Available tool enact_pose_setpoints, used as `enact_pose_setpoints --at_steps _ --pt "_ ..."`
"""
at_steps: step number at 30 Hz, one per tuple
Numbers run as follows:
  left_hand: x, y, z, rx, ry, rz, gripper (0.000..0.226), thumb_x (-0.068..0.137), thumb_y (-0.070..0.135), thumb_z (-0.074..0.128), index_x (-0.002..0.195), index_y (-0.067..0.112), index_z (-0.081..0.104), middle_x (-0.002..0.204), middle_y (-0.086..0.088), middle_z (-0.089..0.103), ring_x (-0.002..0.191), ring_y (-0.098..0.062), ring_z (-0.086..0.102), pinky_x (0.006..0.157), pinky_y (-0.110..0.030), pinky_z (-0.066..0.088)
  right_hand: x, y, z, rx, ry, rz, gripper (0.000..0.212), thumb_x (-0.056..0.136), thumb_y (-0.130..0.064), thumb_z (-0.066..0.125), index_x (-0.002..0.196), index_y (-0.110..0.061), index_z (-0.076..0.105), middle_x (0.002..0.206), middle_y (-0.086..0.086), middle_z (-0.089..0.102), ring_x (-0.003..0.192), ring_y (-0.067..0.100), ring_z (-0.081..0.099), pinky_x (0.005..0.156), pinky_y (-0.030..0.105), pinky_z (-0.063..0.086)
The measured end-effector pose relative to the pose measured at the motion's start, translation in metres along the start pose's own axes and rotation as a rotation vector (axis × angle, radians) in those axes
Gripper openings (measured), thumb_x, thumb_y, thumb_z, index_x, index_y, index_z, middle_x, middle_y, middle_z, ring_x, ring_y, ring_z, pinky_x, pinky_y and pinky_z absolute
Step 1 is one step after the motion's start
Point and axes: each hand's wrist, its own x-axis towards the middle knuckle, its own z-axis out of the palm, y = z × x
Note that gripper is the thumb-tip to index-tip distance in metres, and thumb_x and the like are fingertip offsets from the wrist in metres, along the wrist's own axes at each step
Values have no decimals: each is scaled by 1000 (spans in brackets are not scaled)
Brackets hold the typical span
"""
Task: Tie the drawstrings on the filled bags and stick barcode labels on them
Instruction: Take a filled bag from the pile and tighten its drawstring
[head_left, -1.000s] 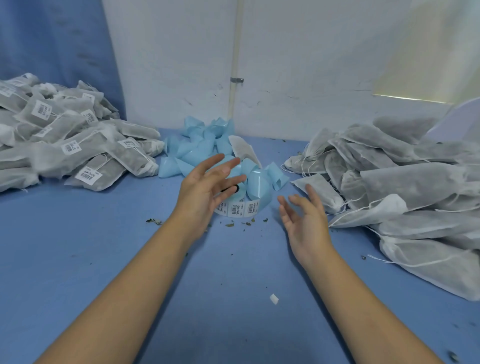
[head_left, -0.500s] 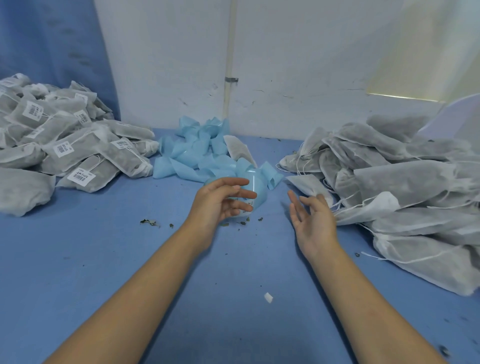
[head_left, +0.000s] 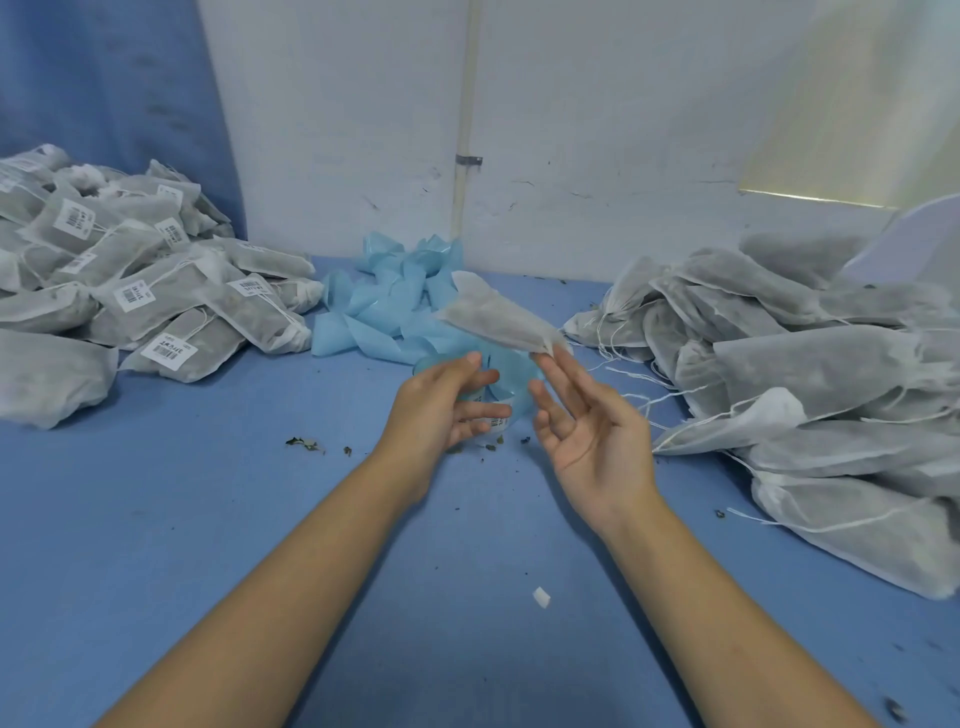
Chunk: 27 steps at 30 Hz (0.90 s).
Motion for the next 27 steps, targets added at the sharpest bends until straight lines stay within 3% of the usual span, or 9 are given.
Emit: enact_pose_setpoints --at_steps 4,8,11,14,16,19,22,24,27 --pt "0 2 1 -8 25 75 25 96 26 53 113 10 60 104 -5 69 64 -17 69 52 -21 52 -3 9 3 -340 -42 -17 30 81 -18 59 110 -17 67 107 -1 73 73 16 71 60 17 51" --pt "0 1 1 87 130 167 5 95 19 54 94 15 57 79 2 69 57 -8 67 47 -21 48 0 24 0 -823 135 -300 21 89 -6 62 108 -13 66 78 -9 70 50 9 57 56 17 46" --pt "-1 0 7 141 118 230 3 91 18 61 92 15 59 67 9 69 57 -4 65 52 -23 50 -1 29 -4 -1232 225 -595 31 79 -21 74 104 -31 58 74 -13 49 62 3 46 59 14 37" --pt "-5 1 14 172 54 283 8 86 18 68 90 17 62 68 12 71 60 1 64 50 -16 49 -1 26 -6 -1372 220 -736 21 80 -25 73 95 -30 61 85 -15 48 72 0 46 62 13 37" --pt "-8 2 15 199 -8 300 9 83 22 71 91 23 66 69 16 70 59 6 61 49 -9 43 0 26 -7 -1257 221 -673 10 85 -24 70 83 -25 61 80 -12 54 66 1 47 60 13 36" --pt "-8 -4 14 327 1 270 7 89 31 64 96 31 66 64 18 63 53 1 54 47 -13 40 2 22 -10 -754 318 -424 15 90 -22 64 80 -12 66 73 -1 59 62 6 46 59 15 38" --pt "-10 -15 16 357 0 190 18 96 19 54 113 23 57 92 16 63 58 -12 60 49 -22 44 3 16 -10 -374 367 -227 11 92 -18 61 86 -11 67 81 3 63 68 13 49 61 20 41" --pt "-13 -21 21 261 -64 102 21 98 12 49 118 13 52 108 4 62 59 -12 65 48 -22 50 4 13 -12 -235 357 -190 8 92 -16 60 88 -12 65 83 1 64 68 10 52 60 19 40" --pt "-17 -27 26 97 -145 -8 13 98 8 46 105 9 58 98 -6 67 70 -14 71 57 -23 56 5 12 -13 -218 333 -189 9 92 -12 59 87 -10 66 80 2 66 67 9 57 60 18 42"
